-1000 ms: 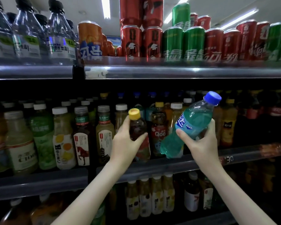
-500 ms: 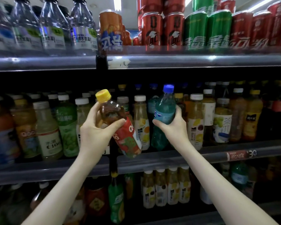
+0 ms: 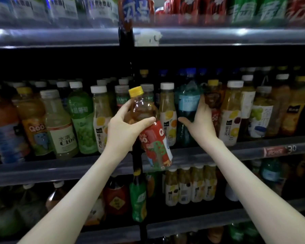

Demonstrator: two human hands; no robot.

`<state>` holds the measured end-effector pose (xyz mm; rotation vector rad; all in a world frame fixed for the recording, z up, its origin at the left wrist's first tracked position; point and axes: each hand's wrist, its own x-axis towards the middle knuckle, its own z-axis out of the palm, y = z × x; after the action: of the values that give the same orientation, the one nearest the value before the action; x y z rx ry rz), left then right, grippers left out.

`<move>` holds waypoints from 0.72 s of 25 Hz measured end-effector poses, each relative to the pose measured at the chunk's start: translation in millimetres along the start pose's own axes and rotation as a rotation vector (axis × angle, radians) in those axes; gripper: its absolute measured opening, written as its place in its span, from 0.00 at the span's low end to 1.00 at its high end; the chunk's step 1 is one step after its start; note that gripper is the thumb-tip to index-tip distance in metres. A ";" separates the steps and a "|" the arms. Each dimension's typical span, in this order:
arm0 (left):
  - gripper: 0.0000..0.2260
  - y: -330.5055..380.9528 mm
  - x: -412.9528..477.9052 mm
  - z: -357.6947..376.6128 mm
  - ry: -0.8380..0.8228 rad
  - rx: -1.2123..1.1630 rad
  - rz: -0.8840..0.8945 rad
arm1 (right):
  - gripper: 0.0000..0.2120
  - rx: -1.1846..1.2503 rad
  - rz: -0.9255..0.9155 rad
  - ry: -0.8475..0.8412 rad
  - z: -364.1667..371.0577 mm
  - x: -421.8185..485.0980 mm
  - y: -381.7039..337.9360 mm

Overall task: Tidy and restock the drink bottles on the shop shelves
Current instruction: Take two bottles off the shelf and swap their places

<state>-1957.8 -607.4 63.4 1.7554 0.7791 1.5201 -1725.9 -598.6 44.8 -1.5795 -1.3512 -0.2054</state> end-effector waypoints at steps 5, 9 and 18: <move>0.35 -18.5 -19.9 19.4 -0.199 0.042 -0.029 | 0.40 0.129 0.010 -0.044 -40.1 -59.1 -25.1; 0.32 -30.1 -45.6 45.8 -0.315 -0.029 -0.033 | 0.29 0.341 0.088 -0.583 -66.7 -121.5 -19.1; 0.33 -66.6 -121.6 146.1 -0.668 0.108 -0.041 | 0.28 0.303 0.346 -0.592 -76.8 -197.1 106.7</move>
<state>-1830.6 -681.1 -74.3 2.1288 0.5465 0.7785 -1675.1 -769.7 -111.0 -1.6389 -1.4257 0.6972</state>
